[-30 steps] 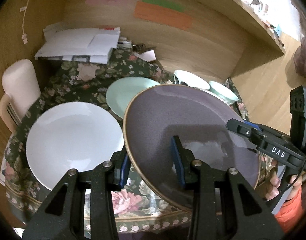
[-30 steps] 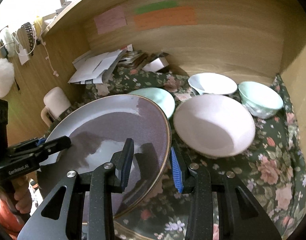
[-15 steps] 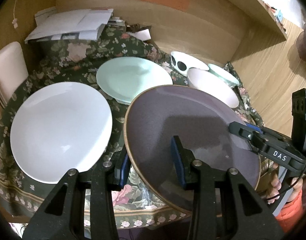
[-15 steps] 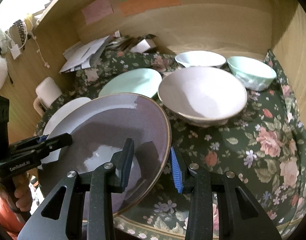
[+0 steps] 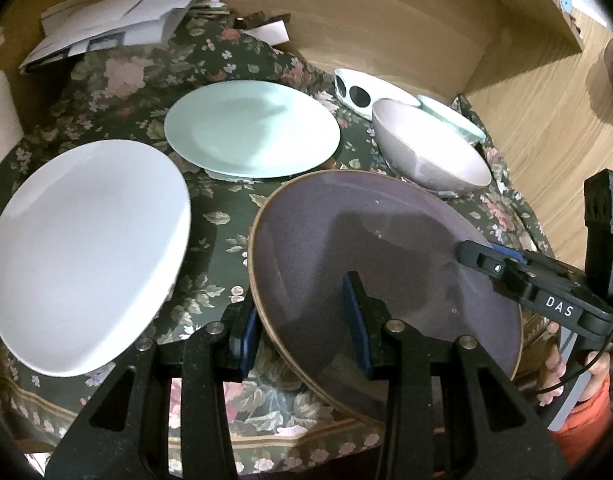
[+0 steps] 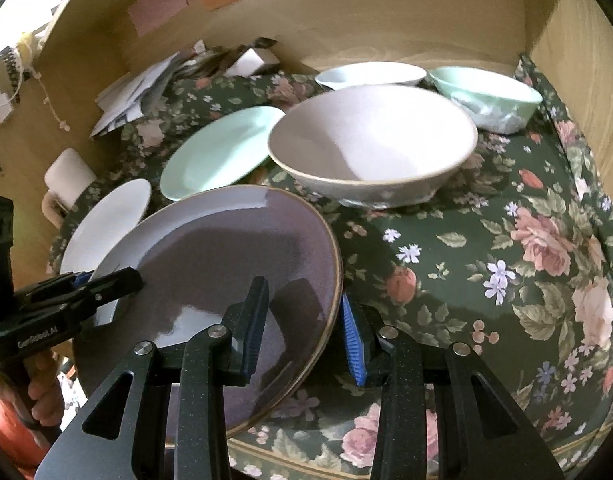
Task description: Organize plates and bowls
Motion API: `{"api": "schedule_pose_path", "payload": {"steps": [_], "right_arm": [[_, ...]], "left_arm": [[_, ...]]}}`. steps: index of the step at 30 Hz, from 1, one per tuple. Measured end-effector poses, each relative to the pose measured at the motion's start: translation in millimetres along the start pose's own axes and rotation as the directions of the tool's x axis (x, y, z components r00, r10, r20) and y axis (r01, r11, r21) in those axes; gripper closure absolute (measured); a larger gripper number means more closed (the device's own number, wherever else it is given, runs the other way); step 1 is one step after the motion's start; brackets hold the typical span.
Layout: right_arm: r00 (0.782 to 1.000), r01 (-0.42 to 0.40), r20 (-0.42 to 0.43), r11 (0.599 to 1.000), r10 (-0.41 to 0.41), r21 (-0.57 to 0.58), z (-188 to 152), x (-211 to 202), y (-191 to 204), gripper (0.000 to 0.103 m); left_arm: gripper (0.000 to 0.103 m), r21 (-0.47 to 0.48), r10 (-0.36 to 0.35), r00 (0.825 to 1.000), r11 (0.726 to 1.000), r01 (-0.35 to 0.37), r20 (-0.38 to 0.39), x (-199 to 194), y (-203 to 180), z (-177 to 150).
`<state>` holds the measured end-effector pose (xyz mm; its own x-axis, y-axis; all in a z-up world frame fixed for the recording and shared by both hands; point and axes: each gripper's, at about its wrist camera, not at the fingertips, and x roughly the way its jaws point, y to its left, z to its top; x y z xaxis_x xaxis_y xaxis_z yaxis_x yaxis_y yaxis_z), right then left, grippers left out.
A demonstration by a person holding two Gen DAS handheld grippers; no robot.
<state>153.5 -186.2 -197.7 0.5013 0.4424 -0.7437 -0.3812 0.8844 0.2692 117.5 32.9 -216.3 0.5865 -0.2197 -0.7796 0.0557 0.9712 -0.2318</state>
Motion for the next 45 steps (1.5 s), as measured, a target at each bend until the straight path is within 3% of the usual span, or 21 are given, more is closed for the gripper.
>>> {"api": "schedule_pose_path", "payload": {"steps": [15, 29, 34, 45], "right_arm": [[1.000, 0.019, -0.025, 1.000, -0.018, 0.015, 1.0, 13.6, -12.9, 0.071], [0.998, 0.055, -0.020, 0.998, -0.056, -0.023, 3.1, 6.7, -9.7, 0.071], [0.999, 0.046, -0.006, 0.999, -0.046, -0.007, 5.5, -6.0, -9.5, 0.069], [0.995, 0.018, 0.099, 0.995, -0.007, -0.102, 24.2, -31.2, 34.1, 0.041]], "left_arm": [[0.064, -0.012, 0.010, 1.000, 1.000, -0.011, -0.024, 22.8, 1.0, 5.0], [0.064, -0.003, 0.058, 0.998, 0.998, -0.058, -0.020, 17.9, 6.6, 5.4], [0.053, -0.015, 0.073, 0.997, 0.997, -0.073, 0.015, -0.7, 13.5, 4.6], [0.030, -0.044, 0.154, 0.977, 0.988, -0.149, 0.145, -59.1, 41.2, 4.0]]}}
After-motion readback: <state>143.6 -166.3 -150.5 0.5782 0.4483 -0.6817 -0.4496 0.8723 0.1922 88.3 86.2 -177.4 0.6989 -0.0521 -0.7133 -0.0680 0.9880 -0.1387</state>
